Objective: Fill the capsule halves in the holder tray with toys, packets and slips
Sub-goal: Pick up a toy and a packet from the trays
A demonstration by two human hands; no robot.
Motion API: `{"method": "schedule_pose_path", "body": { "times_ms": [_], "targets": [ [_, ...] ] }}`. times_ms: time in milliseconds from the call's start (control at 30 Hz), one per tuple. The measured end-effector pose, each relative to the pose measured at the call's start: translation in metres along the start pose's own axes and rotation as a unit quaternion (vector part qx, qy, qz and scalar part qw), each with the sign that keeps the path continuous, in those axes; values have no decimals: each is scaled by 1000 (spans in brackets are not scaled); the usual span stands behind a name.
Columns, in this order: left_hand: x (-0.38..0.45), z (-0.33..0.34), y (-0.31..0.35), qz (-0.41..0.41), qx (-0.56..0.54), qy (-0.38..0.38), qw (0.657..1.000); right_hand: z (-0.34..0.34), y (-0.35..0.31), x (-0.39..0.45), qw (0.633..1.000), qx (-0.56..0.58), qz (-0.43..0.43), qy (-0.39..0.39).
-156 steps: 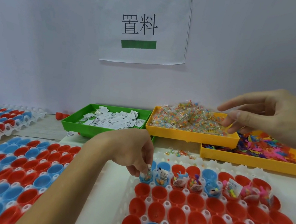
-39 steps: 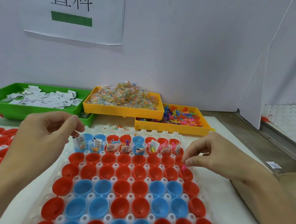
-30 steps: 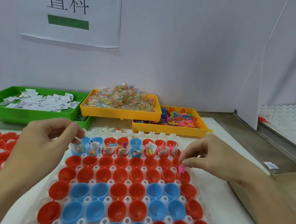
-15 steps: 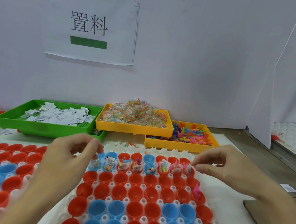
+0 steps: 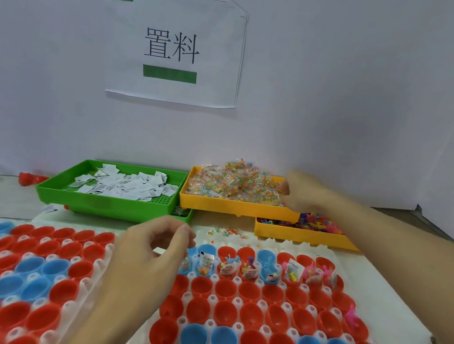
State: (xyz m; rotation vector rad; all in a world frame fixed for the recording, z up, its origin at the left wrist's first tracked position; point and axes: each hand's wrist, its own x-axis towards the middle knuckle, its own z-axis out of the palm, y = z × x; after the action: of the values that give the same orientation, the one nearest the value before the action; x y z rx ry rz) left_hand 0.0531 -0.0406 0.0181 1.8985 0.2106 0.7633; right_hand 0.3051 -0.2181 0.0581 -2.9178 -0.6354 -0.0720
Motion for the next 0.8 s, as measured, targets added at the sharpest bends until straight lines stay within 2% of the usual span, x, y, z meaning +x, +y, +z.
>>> {"method": "schedule_pose_path", "body": {
  "times_ms": [67, 167, 267, 367, 433, 500, 567, 700, 800],
  "targets": [
    [1, 0, -1, -2, -6, 3, 1000, 8, 1, 11, 999, -38, 10, -22],
    [3, -2, -1, 5, -7, 8, 1000, 11, 2, 20, 1000, -22, 8, -15],
    [4, -4, -1, 10, -7, 13, 1000, 10, 6, 20, 998, 38, -1, 44],
    [2, -5, 0, 13, 0, 14, 1000, 8, 12, 11, 982, 151, -11, 114],
    [2, -5, 0, 15, 0, 14, 1000, 7, 15, 0, 960, 225, -7, 167],
    [1, -5, 1, 19, -1, 13, 1000, 4, 19, -18, 923, 333, 7, 192],
    [0, -3, 4, 23, 4, 10, 1000, 1, 25, -46, 878, 440, -3, 187],
    [-2, 0, 11, 35, -9, 0, 999, -5, 39, -115, 808, 562, -21, 177],
    [-1, -1, 14, 53, -27, -4, 998, -1, 47, -153, 797, 587, -22, 137]
  ]
}}
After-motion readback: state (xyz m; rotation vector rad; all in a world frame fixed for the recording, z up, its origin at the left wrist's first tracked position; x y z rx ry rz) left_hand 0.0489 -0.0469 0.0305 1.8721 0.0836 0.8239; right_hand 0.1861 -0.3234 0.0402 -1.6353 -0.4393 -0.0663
